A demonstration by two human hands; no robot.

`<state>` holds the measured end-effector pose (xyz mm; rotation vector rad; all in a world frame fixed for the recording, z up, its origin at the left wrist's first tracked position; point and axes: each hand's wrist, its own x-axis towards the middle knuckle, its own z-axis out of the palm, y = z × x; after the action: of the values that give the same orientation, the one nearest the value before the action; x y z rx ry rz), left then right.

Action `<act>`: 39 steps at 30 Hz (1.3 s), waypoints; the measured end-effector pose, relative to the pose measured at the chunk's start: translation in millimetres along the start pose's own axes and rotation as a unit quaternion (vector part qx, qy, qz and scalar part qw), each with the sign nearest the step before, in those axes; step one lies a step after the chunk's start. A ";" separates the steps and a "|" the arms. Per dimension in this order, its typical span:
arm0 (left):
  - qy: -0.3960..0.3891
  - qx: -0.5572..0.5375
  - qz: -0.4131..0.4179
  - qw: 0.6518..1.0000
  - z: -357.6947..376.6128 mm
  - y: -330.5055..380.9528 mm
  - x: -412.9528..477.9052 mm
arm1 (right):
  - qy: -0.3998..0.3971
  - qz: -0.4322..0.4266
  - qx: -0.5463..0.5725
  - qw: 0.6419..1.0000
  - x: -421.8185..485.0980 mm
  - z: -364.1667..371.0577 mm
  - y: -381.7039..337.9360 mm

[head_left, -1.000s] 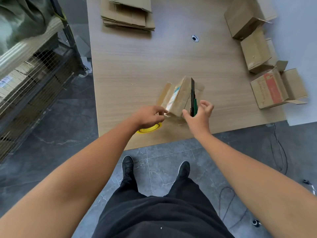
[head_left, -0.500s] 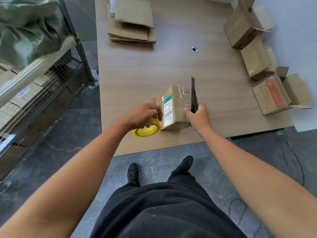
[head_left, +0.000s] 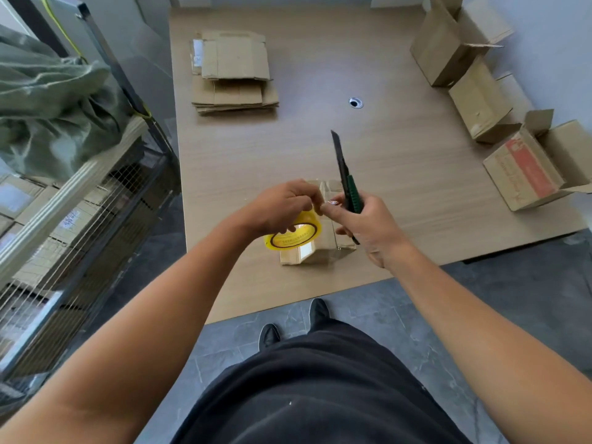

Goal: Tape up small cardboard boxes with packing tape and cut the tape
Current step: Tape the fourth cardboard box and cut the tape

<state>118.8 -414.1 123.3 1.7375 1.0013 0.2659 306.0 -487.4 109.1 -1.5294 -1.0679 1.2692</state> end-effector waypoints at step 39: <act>-0.071 0.140 -0.266 0.951 -42.9 -52.6 128.4 | 0.064 0.223 0.157 0.960 153.3 -74.7 109.4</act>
<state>146.8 -286.9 59.1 1.6302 1.4031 -0.3579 407.6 -376.2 -26.4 -1.6257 -0.4184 1.5322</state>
